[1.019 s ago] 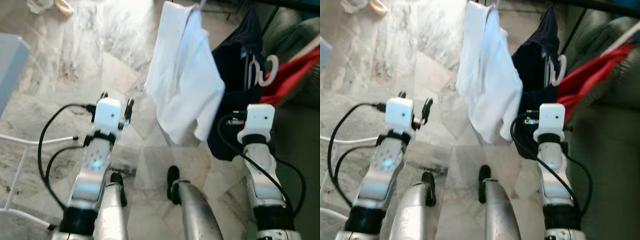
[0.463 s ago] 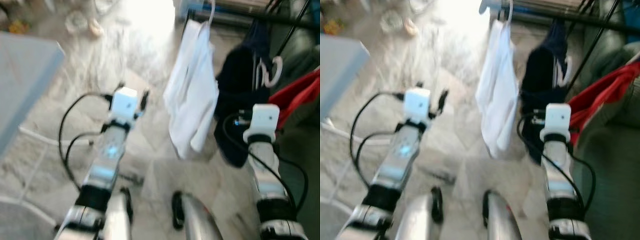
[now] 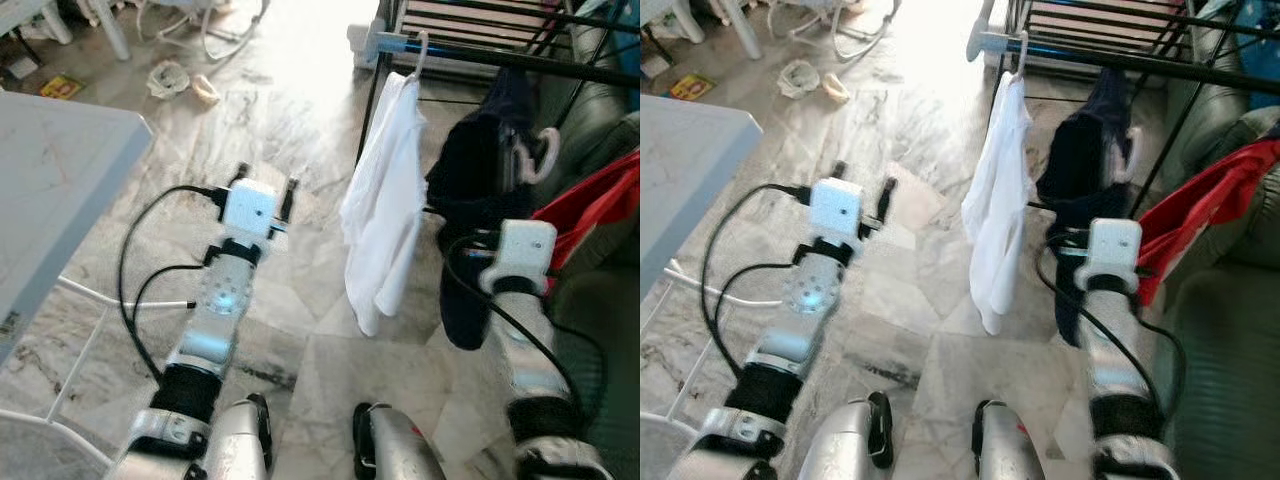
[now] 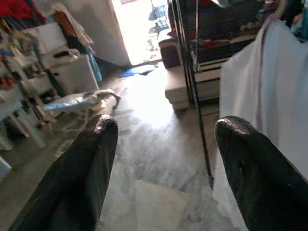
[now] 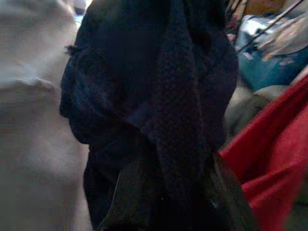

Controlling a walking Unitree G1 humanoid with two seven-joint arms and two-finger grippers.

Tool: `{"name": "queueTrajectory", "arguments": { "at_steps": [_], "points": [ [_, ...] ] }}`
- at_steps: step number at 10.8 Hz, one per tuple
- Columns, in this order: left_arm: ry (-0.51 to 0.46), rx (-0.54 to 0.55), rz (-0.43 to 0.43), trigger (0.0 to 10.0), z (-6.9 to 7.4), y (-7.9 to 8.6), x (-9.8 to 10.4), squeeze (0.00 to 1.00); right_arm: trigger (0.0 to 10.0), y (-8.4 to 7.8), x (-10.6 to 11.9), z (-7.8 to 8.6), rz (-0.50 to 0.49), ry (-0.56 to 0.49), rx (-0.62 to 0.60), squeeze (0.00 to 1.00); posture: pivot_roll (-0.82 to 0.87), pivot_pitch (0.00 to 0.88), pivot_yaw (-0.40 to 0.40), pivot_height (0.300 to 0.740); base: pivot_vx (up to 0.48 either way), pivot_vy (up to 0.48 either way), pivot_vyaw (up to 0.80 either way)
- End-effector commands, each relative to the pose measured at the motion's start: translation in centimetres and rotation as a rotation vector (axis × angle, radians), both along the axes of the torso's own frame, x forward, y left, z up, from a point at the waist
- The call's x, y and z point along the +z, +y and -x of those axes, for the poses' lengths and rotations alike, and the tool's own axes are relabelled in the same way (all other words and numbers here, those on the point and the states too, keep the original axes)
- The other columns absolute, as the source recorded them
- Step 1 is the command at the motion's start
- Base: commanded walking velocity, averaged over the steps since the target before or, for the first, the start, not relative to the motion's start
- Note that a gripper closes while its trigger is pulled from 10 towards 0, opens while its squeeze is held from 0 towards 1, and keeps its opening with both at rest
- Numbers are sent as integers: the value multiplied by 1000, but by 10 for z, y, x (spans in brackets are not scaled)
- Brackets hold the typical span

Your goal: Hang hanger

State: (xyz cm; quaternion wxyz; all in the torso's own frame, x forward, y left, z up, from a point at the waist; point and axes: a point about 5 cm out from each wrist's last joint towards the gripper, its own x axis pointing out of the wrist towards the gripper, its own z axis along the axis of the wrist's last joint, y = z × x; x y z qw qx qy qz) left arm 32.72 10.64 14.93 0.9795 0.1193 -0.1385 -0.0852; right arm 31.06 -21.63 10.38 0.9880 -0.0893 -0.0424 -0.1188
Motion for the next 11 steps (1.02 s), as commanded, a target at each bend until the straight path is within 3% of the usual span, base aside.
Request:
{"name": "queueTrajectory", "arguments": {
  "at_steps": [1, 3, 5, 7, 9, 11],
  "points": [
    [-8, -8, -41, 10000, -1, 10, -2, 0, 10000, 18, 30, -3, 40, -175, 129, 0, -81, 89, 31, 740, 0, 0, 0],
    [47, 27, -11, 10000, -2, 22, -7, 0, 10000, 17, 21, 7, 9, -140, 143, 0, -86, 106, 31, 740, 0, 0, 0],
    [55, 59, 34, 10000, 1, 18, -7, 0, 10000, 23, 21, 16, 40, -157, 221, 0, -77, 148, 17, 740, -142, 0, 0],
    [52, 60, 32, 10000, 1, 19, -6, 0, 10000, 23, 17, 16, 4, -134, 193, 0, -71, 168, 12, 740, -291, 0, 0],
    [32, 44, 31, 10000, 0, 17, -1, 0, 10000, 31, 19, 16, 15, -133, 241, 0, -78, 182, 4, 740, -272, 0, 0],
    [34, 43, 31, 10000, 1, 16, 1, 0, 10000, 24, 25, 13, 10, -134, 228, 0, -82, 191, 5, 740, -261, 0, 0]
  ]
}}
